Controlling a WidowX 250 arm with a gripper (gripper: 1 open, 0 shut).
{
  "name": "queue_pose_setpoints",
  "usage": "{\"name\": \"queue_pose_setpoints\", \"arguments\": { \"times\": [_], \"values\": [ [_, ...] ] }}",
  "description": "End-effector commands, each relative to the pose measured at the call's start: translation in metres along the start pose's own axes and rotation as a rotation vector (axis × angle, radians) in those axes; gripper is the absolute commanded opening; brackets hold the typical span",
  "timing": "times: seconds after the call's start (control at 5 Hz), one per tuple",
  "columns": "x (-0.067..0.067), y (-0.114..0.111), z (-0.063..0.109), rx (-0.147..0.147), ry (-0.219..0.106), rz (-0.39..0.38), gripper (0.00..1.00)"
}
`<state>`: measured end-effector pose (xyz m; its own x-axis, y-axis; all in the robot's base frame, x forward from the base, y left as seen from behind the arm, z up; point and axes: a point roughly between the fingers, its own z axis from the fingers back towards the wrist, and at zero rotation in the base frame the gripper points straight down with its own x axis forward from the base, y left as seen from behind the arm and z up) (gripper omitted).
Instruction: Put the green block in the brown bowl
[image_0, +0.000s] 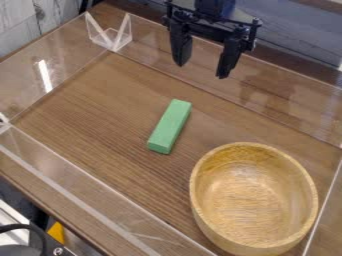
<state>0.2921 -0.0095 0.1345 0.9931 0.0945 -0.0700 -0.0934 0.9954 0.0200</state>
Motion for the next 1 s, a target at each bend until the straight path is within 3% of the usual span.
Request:
{"name": "queue_pose_setpoints", "arguments": {
  "times": [0.0, 0.4, 0.8],
  "values": [
    [0.007, 0.007, 0.016, -0.005, -0.046, 0.046, 1.0],
    [0.025, -0.004, 0.02, -0.008, -0.055, 0.058, 1.0],
    [0.034, -0.008, 0.018, -0.015, -0.061, 0.11, 1.0]
  ]
}}
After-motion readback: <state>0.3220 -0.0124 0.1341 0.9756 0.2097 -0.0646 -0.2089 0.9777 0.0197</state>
